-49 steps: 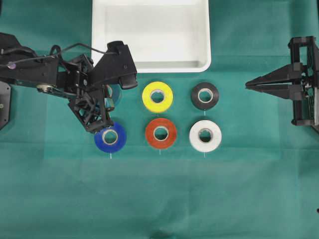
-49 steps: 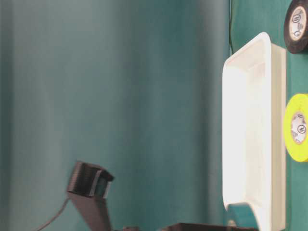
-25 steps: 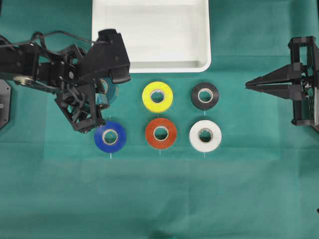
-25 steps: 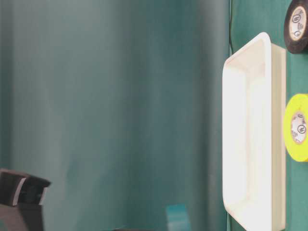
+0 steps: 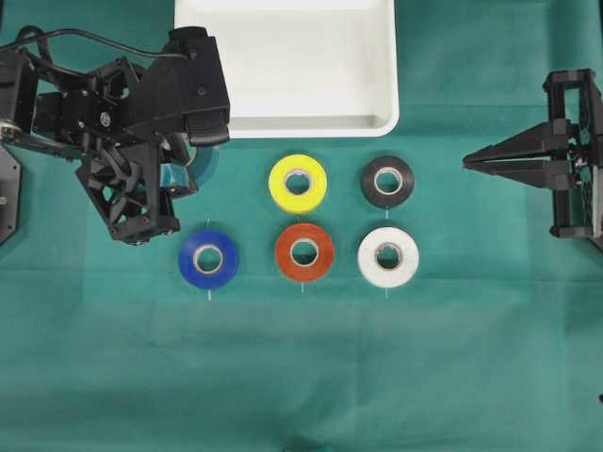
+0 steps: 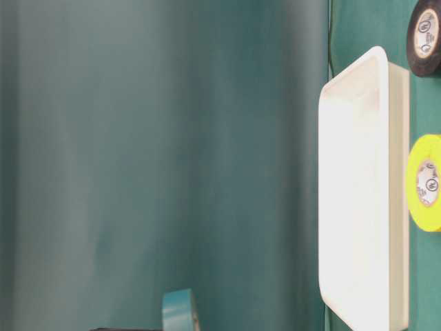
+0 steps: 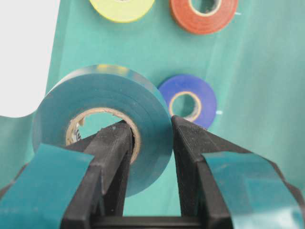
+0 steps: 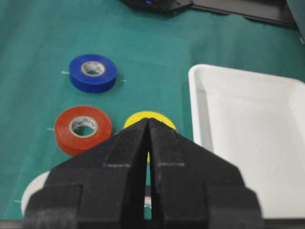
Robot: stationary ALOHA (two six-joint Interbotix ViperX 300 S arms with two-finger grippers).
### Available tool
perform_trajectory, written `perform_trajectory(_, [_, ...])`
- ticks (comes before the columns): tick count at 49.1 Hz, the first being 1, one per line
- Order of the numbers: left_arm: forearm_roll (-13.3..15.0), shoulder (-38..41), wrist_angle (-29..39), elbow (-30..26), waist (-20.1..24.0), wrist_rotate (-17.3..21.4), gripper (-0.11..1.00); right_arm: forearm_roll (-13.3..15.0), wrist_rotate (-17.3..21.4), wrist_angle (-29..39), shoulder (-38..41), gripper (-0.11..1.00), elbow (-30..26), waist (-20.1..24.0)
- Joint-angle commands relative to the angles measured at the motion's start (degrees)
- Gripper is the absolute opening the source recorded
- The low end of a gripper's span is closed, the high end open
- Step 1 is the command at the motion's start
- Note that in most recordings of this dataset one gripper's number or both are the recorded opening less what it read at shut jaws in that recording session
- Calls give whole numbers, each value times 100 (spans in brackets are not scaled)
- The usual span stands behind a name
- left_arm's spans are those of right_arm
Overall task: Place the tape from the fixed location into the white case.
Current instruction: 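Spread the left gripper fingers inside the hole to grip the roll, then lift the teal roll with the left gripper and move it back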
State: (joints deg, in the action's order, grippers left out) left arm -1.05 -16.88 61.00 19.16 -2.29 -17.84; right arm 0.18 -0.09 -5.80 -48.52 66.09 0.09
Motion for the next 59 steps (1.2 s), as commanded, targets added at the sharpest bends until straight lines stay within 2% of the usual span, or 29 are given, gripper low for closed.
perform_trajectory(1, [-26,-123,44,-185,-26,9,22,0,0,-53,18,0,-149,0])
perform_trajectory(47, [-18,-123,79,-185,-26,0,22,0,0,-44,53,0,-149,0])
perform_trajectory(59, [-18,-185,79,-105,149,9,22,-9,0,-35,44,0,-149,0])
